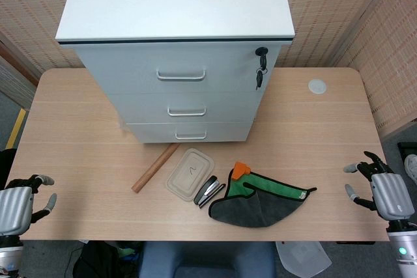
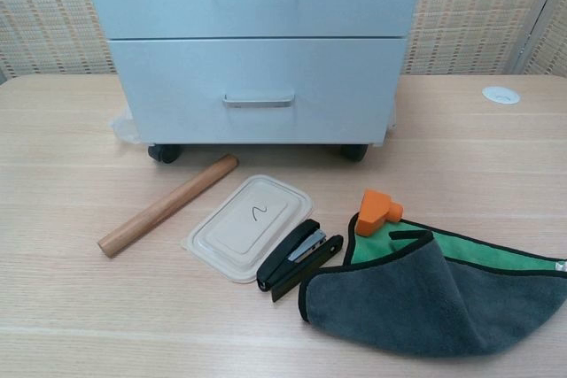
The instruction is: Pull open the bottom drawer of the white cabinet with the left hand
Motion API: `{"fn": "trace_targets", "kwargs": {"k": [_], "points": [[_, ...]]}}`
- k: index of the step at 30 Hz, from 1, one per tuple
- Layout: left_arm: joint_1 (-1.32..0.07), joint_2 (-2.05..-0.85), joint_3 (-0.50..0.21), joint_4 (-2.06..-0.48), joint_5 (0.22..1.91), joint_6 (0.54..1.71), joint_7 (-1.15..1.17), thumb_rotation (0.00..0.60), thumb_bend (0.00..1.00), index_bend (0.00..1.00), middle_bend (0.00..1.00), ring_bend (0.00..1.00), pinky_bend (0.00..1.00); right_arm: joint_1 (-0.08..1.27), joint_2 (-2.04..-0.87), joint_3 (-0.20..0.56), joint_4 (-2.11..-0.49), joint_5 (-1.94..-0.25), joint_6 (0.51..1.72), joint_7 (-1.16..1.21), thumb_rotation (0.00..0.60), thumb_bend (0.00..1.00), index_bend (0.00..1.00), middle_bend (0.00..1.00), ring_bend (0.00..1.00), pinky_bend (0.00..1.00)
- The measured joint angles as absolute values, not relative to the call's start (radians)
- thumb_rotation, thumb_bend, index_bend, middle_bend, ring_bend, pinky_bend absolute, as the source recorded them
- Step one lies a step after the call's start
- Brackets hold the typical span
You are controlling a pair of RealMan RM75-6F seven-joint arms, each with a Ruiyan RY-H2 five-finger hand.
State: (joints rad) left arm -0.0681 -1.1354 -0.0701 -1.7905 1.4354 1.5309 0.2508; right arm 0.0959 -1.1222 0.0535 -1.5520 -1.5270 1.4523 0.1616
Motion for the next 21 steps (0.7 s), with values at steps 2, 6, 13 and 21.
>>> {"fn": "trace_targets", "kwargs": {"k": [2, 6, 13, 21], "points": [[-0.068, -1.134, -0.069, -1.791, 1.433, 1.527, 0.252, 0.6, 0.32, 0.44, 0.44, 0.46, 0.36, 0.096, -1.123, 0.053, -1.553, -1.527, 1.452, 0.161, 0.6, 0.29, 0.4, 0.42, 0.27, 0.28], [-0.069, -1.131, -0.069, -1.792, 1.431, 1.525, 0.249, 0.6, 0.32, 0.44, 0.44, 0.46, 0.36, 0.095, -1.122, 0.053, -1.554, -1.527, 1.456, 0.16, 0.6, 0.29, 0.4, 0.42, 0.27, 0.28], [-0.089, -1.131, -0.073, -1.796, 1.46, 1.512, 0.241, 0.6, 0.32, 0.44, 0.44, 0.51, 0.36, 0.096, -1.118, 0.055, -1.558, -1.533, 1.462, 0.16, 0.6, 0.29, 0.4, 0.42, 0.27, 0.28], [-0.155, -1.131, -0.089, -1.784, 1.559, 1.478, 0.168, 0.6, 0.32, 0.42, 0.52, 0.53, 0.56, 0.095, -1.123, 0.077, -1.557, -1.546, 1.511, 0.147, 0.6, 0.29, 0.4, 0.39, 0.27, 0.28]]}}
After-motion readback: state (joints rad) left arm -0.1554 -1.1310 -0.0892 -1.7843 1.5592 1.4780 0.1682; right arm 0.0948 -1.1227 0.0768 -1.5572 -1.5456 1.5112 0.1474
